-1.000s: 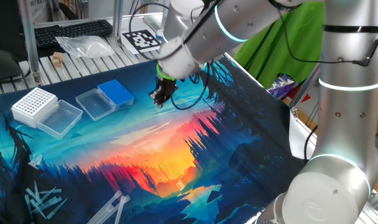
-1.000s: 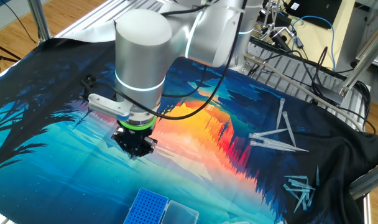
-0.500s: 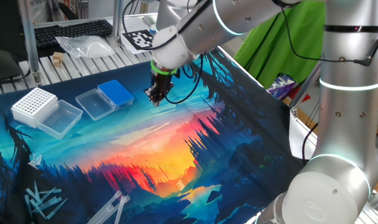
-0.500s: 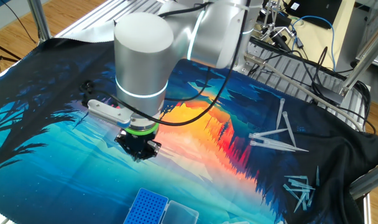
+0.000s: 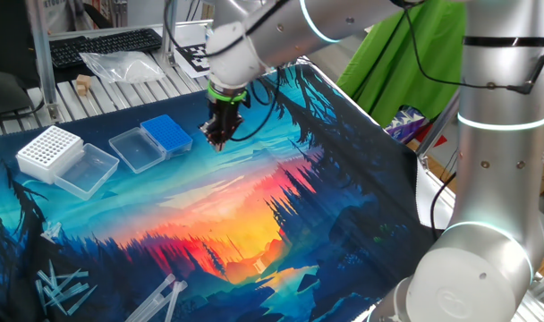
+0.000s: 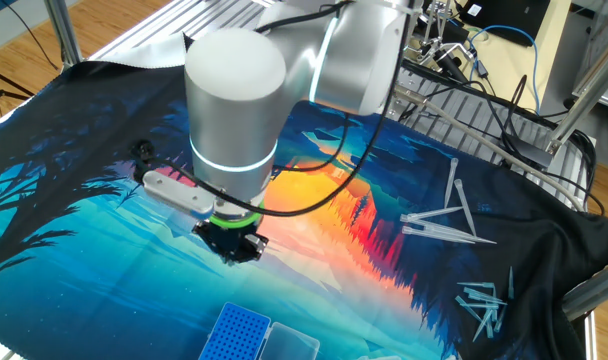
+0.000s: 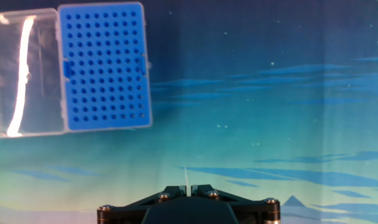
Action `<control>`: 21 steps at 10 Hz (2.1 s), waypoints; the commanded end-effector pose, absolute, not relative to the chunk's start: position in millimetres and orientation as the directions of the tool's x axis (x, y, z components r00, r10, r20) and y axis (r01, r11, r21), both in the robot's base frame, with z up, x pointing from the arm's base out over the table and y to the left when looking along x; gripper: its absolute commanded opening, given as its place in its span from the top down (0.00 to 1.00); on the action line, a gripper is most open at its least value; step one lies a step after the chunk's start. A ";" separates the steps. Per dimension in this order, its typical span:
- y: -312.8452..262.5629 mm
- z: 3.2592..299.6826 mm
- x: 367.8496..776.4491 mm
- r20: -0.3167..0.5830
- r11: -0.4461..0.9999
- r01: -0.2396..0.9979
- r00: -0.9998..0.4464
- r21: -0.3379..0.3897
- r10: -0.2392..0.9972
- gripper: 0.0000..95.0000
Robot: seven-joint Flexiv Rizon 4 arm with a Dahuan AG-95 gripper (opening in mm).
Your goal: Insert a small pipette tip into the holder for small pipette tips
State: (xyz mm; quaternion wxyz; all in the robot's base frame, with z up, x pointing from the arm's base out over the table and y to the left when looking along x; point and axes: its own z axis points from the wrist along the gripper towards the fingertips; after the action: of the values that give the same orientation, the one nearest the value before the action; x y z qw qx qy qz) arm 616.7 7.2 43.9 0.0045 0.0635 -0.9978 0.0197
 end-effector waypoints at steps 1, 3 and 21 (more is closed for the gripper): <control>15.0 48.2 615.8 0.045 0.993 -0.110 -0.993 -0.031 -0.108 1.00; 21.4 50.6 616.0 0.077 0.995 -0.096 -0.993 -0.028 -0.094 1.00; 46.7 65.1 626.9 0.180 1.000 0.016 -0.984 0.007 0.015 1.00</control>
State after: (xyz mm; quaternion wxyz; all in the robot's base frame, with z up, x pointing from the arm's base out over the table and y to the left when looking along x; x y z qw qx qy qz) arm 625.9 46.3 65.7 0.0899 -0.0076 -0.9959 -0.0044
